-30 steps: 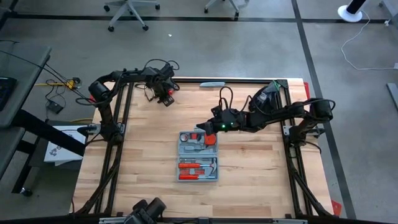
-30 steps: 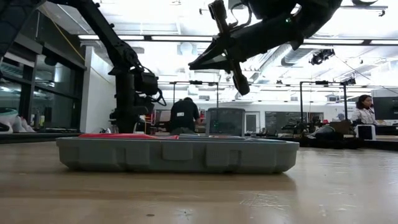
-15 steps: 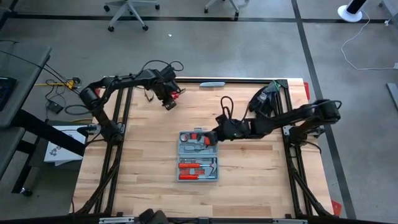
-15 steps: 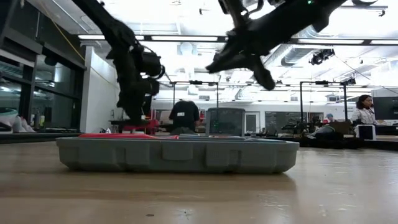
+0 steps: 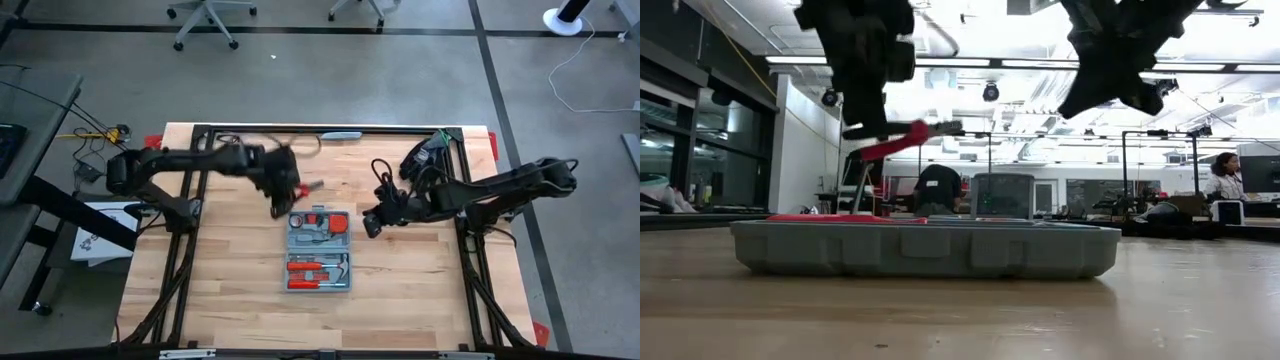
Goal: Prefit tool cases
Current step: Put the orange pliers into the gray tool case
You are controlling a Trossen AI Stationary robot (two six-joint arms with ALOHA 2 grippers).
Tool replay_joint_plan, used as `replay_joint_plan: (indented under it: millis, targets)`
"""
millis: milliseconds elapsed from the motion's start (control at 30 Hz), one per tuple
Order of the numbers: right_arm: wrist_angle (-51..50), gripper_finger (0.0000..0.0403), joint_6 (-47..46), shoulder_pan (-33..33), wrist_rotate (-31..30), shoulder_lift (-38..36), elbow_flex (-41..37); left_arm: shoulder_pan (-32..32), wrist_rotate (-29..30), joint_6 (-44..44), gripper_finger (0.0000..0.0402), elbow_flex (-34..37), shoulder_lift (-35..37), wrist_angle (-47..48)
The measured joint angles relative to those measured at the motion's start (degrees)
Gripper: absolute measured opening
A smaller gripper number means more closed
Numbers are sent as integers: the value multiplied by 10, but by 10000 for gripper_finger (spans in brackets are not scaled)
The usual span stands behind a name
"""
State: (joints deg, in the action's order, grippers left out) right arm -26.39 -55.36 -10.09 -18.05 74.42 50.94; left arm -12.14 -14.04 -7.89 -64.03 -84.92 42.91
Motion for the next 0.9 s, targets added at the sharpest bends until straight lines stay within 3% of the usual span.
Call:
replay_joint_plan:
  millis: [167, 333, 667, 900]
  targets:
    - [-13, 0, 4, -8, 9, 10, 0, 120, 60, -58, 33, 0, -18, -38]
    - [-13, 0, 18, -9, 21, 17, 0, 186, 118, -115, 33, 0, -49, -83]
    - [-15, 0, 25, -9, 22, 17, 0, 235, 112, -131, 33, 0, -160, -100]
    - [-17, 0, 18, -9, 22, 17, 0, 236, 122, -141, 33, -2, -178, -110]
